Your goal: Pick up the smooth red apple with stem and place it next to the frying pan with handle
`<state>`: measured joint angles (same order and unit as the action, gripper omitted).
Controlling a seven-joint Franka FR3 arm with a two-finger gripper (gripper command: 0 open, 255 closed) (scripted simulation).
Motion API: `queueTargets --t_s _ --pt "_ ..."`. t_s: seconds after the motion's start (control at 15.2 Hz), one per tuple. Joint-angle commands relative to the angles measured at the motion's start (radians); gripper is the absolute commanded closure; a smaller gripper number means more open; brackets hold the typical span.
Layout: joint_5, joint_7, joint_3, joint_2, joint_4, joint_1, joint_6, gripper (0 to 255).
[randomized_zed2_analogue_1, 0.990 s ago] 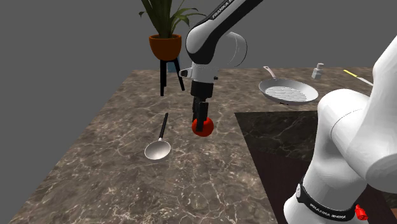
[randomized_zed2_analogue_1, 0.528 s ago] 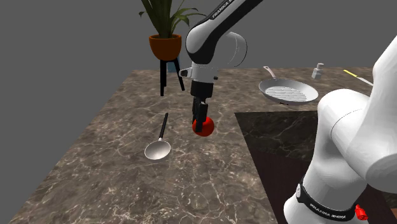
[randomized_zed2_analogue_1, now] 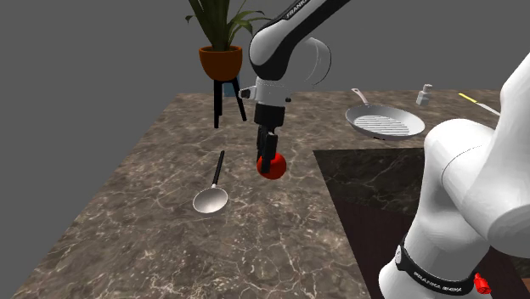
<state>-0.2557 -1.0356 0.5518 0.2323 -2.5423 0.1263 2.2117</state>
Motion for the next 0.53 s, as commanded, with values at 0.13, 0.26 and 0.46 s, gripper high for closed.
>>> queueTargets --t_s 0.13,0.26,0.46 --pt "0.031 0.035 -0.011 0.04 0.021 -0.011 -0.052 255" --pt "0.044 0.052 -0.017 0.06 0.033 -0.016 -0.079 255" --pt "0.06 0.075 -0.026 0.086 0.053 -0.022 -0.119 255"
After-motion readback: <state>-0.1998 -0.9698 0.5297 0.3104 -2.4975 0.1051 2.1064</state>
